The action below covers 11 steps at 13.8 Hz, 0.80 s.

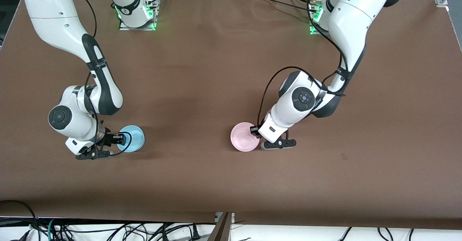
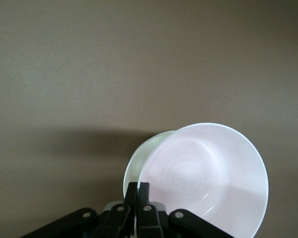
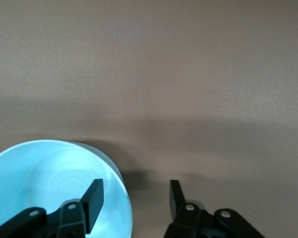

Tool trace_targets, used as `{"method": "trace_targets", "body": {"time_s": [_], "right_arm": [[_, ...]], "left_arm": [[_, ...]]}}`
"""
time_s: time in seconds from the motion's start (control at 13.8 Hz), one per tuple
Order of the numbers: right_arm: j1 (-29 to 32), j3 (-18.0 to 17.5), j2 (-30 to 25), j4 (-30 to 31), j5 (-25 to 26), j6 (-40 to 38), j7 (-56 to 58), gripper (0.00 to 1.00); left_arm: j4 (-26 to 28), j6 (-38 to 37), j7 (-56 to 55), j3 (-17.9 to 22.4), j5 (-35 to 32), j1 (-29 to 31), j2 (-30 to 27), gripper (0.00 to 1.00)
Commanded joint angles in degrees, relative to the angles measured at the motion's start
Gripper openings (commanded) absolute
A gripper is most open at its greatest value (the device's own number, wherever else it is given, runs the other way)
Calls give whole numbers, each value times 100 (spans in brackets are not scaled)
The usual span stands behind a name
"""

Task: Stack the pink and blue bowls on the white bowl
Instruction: 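Grasp the blue bowl rim with the right gripper while the left holds pink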

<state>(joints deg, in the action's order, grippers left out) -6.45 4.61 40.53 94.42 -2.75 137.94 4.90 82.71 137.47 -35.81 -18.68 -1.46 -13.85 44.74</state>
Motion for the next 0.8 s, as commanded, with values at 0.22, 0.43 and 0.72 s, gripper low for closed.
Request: {"method": "trace_targets", "body": {"time_s": [0.22, 0.43, 0.72], "right_arm": [[-14, -48, -37, 24, -129, -30, 90, 1], [-23, -66, -89, -55, -129, -214, 107, 0], [-32, -136, -299, -406, -129, -881, 99, 0]], "left_arm": [[-203, 16, -154, 31, -504, -57, 176, 0], [-202, 16, -154, 31, -504, -57, 193, 0], [-176, 139, -172, 22, -698, -65, 272, 0]]}}
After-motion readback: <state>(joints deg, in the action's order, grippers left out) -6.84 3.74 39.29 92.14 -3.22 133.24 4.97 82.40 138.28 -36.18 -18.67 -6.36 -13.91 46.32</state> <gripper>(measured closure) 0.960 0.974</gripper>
